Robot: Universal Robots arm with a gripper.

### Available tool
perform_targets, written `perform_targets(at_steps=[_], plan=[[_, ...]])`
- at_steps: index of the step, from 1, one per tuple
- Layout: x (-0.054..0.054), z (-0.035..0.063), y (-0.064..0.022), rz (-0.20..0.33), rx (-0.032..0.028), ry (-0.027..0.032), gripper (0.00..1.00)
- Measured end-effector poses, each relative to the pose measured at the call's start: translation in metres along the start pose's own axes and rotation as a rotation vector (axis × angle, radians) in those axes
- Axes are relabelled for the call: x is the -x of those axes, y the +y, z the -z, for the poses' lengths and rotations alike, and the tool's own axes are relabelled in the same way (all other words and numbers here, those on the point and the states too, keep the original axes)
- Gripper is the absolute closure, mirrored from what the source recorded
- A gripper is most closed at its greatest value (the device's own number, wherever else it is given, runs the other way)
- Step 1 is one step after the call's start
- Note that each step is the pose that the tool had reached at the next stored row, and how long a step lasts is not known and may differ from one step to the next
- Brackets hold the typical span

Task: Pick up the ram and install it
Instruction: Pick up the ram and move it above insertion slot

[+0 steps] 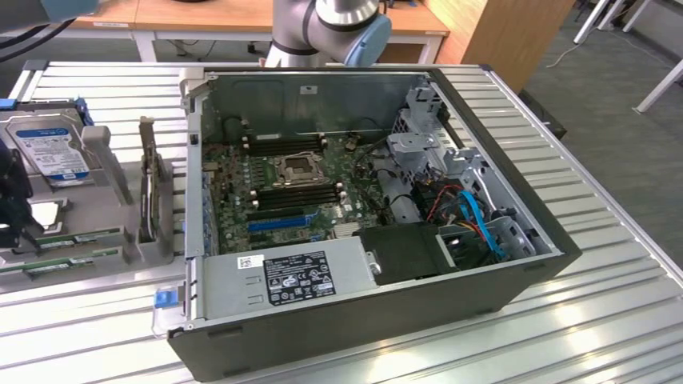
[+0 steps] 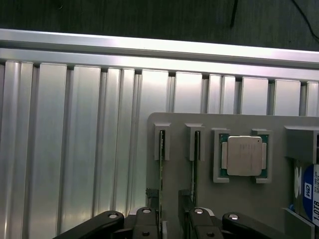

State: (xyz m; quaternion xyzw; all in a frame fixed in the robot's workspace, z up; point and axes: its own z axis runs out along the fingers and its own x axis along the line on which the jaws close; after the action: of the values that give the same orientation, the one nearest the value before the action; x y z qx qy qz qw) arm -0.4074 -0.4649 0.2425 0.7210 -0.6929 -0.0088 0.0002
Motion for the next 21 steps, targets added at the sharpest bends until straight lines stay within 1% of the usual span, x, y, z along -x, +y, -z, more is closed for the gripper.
perform_targets(at_steps=[7,21], plan=[[0.000,-0.0057,0.0000,0.000,-0.0001,0.0000,0.71],[-0.001,-0.0126,-0.0001,0.000,0.0001,0.0000,0.71]])
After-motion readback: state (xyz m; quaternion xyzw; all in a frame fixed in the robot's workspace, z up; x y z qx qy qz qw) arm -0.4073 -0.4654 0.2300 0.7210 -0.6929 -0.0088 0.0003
